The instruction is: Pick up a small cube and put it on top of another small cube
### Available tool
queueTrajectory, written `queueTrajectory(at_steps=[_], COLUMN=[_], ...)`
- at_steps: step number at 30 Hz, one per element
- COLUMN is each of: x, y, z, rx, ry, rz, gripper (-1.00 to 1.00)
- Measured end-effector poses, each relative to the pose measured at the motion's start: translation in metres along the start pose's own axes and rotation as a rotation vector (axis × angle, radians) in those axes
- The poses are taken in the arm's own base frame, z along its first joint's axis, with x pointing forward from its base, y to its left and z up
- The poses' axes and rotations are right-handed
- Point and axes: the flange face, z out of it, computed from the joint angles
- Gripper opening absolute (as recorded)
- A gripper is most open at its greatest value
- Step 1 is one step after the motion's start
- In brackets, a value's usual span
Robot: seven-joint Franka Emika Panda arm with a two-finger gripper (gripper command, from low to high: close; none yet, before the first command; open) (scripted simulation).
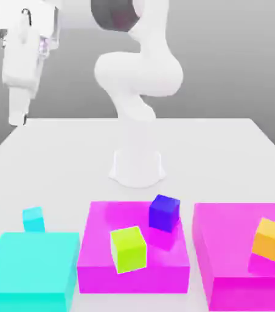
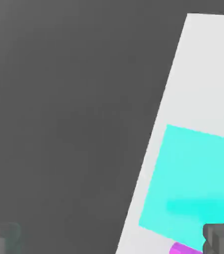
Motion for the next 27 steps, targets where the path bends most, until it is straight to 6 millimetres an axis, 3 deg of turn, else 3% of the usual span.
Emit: queueTrajectory(at_steps=[10, 20, 27], x=[0.091, 0.179, 0.191], y=[0.044, 0.125, 0.155], z=[0.098, 0.167, 0.222], rx=[-0.128, -0.214, -0.226], ry=[0.132, 0.312, 0.343], rz=[0.608, 1.231, 1.311], gripper=[0.00, 0.00, 0.00])
